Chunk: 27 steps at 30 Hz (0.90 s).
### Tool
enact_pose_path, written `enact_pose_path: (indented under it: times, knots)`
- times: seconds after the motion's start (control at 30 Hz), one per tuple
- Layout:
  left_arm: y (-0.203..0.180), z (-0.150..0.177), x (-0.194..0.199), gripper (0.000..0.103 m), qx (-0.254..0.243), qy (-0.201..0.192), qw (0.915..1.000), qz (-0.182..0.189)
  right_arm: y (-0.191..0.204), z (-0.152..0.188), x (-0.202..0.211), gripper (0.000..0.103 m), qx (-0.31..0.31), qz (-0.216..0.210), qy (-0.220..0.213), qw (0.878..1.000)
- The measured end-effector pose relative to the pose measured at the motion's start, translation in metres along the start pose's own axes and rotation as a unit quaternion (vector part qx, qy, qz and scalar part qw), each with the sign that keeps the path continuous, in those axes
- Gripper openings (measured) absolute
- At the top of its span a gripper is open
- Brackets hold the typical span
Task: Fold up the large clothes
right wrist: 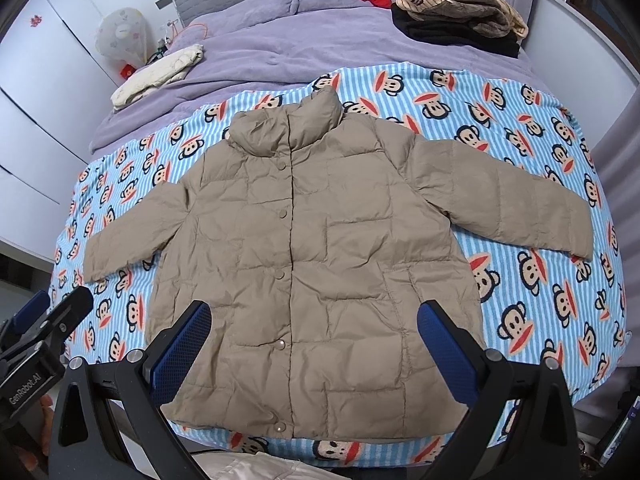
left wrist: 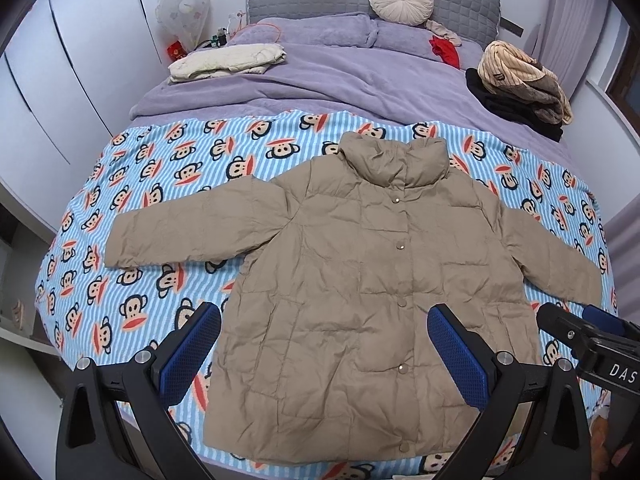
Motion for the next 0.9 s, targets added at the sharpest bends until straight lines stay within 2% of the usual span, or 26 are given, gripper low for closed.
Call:
enact_pose_path:
  times: [0.17, 0.23, 0.33, 0.4, 0.6, 0.77, 0.83, 0.9]
  knots:
    - [0.031, 0.003, -0.029, 0.103, 0.041, 0.027, 0.998, 0.039, 0.011, -0.006, -0.017, 0.103, 0.001, -0.038, 0.01, 0.999]
    - [0.049, 0.005, -0.045, 0.103, 0.063, 0.033, 0.996, 0.054, 0.02, -0.006, -0.034, 0.103, 0.003, -0.056, 0.035, 0.998]
    - [0.085, 0.007, -0.074, 0.103, 0.103, 0.033, 0.9914, 0.074, 0.038, 0.001, -0.065, 0.103, 0.011, -0.061, 0.089, 0.994]
    - [0.118, 0.009, -0.096, 0.103, 0.141, 0.03, 0.9858, 0.086, 0.05, 0.005, -0.082, 0.103, 0.014, -0.059, 0.105, 0.993]
    - [0.231, 0.02, -0.177, 0.103, 0.262, 0.002, 0.9584, 0.113, 0.092, 0.018, -0.13, 0.103, 0.036, -0.055, 0.137, 0.988]
    - [0.305, 0.028, -0.255, 0.103, 0.342, 0.004, 0.9253, 0.163, 0.119, 0.027, -0.172, 0.103, 0.057, -0.044, 0.159, 0.985]
    - [0.328, 0.027, -0.278, 0.103, 0.368, -0.001, 0.9151, 0.165, 0.124, 0.031, -0.187, 0.103, 0.062, -0.04, 0.168, 0.983]
    - [0.346, 0.025, -0.296, 0.103, 0.386, -0.006, 0.909, 0.157, 0.13, 0.033, -0.199, 0.103, 0.067, -0.036, 0.171, 0.982]
Point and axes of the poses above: each gripper's, at about its wrist camera, not at the fingertips, and x roughly against the way its jaws point, y to its left, z to its underside, the point moved 2 cm from there along -x, roughly the way its jaws point, and after that the axes turned 3 degrees about -x, right-handed, at the moved point
